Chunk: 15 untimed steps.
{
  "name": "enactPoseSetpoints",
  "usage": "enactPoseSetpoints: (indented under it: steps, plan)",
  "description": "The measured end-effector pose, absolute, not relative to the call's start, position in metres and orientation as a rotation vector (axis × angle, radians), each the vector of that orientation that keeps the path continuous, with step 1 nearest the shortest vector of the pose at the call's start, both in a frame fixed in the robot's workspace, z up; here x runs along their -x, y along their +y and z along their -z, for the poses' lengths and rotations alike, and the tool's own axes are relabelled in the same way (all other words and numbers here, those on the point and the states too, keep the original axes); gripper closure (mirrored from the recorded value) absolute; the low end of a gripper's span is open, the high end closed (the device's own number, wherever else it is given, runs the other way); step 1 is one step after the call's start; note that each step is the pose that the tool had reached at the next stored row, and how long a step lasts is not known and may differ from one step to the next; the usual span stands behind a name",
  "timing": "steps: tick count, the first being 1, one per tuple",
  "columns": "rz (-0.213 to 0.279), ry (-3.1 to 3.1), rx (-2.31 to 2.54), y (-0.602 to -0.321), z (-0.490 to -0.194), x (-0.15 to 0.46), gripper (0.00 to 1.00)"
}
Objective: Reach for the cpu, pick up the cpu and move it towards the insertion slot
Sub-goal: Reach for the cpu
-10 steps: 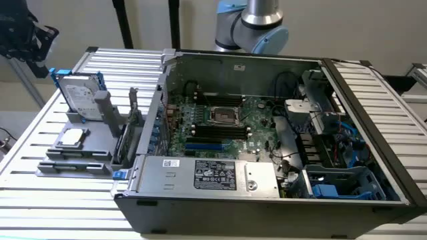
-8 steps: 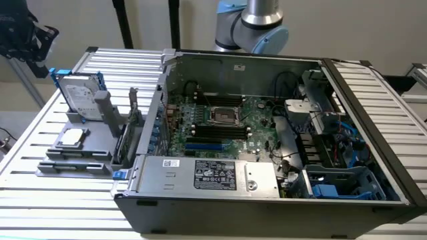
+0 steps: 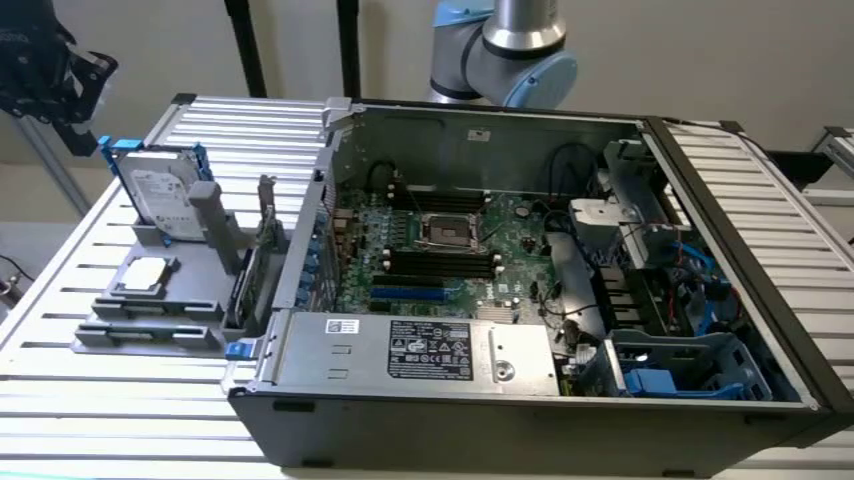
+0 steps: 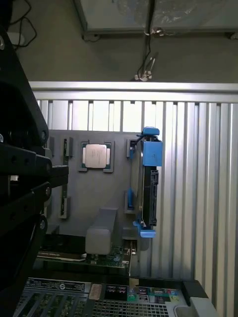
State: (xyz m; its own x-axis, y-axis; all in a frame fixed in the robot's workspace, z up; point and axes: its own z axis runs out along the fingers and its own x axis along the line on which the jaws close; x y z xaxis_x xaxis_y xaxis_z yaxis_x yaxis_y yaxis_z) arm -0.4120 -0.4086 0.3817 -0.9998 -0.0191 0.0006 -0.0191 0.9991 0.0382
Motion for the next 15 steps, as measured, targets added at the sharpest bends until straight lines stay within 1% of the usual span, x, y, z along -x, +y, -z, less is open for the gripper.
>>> enactPoseSetpoints:
  steps: [15]
  plan:
    - [0.06,-3.14,-0.03,-0.397,-0.381,0.428,0.89]
